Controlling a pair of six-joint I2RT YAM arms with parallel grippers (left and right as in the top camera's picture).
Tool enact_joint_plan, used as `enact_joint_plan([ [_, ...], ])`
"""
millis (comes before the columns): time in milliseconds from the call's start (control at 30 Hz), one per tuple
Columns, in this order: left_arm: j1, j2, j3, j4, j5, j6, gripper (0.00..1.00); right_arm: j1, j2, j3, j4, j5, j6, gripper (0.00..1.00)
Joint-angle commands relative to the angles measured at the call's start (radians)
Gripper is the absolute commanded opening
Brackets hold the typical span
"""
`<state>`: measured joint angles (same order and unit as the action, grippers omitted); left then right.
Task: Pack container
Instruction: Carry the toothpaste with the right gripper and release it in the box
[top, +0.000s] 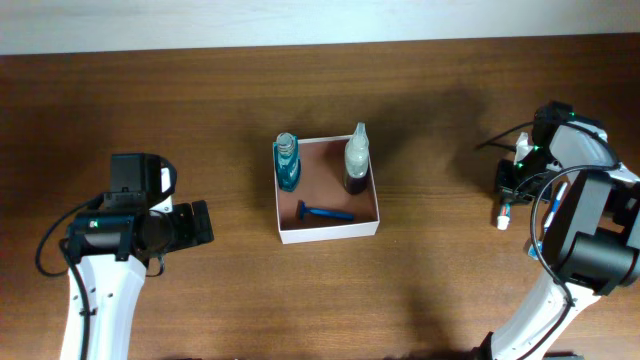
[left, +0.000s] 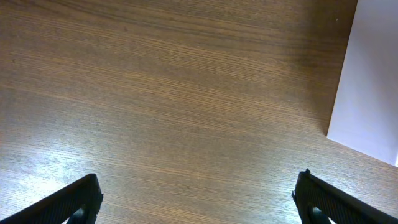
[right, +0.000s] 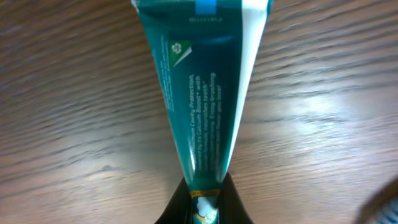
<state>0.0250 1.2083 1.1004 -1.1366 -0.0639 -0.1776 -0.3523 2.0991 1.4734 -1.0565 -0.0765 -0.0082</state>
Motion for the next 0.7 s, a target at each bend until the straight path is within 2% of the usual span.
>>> enact_joint_plan([
  [0, 0.004, 0.003, -0.004, 0.0, -0.01, -0.009, 0.99, 0.038, -0.108, 0.041, -0.026, -0.109, -0.006, 0.04],
  [200, 0.004, 0.003, -0.004, 0.0, -0.01, -0.009, 0.99, 0.208, -0.352, 0.058, -0.025, -0.141, -0.076, 0.04],
  [400, 0.004, 0.003, -0.004, 0.0, -0.011, -0.009, 0.99, 0.51, -0.551, 0.058, 0.001, -0.084, -0.304, 0.04],
  [433, 0.004, 0.003, -0.004, 0.0, -0.01, -0.009, 0.99, 0.597, -0.573, 0.058, 0.002, -0.053, -0.377, 0.04],
  [667, 0.004, 0.003, -0.004, 0.0, -0.01, -0.009, 0.99, 0.867, -0.513, 0.045, -0.002, -0.018, -0.594, 0.04],
])
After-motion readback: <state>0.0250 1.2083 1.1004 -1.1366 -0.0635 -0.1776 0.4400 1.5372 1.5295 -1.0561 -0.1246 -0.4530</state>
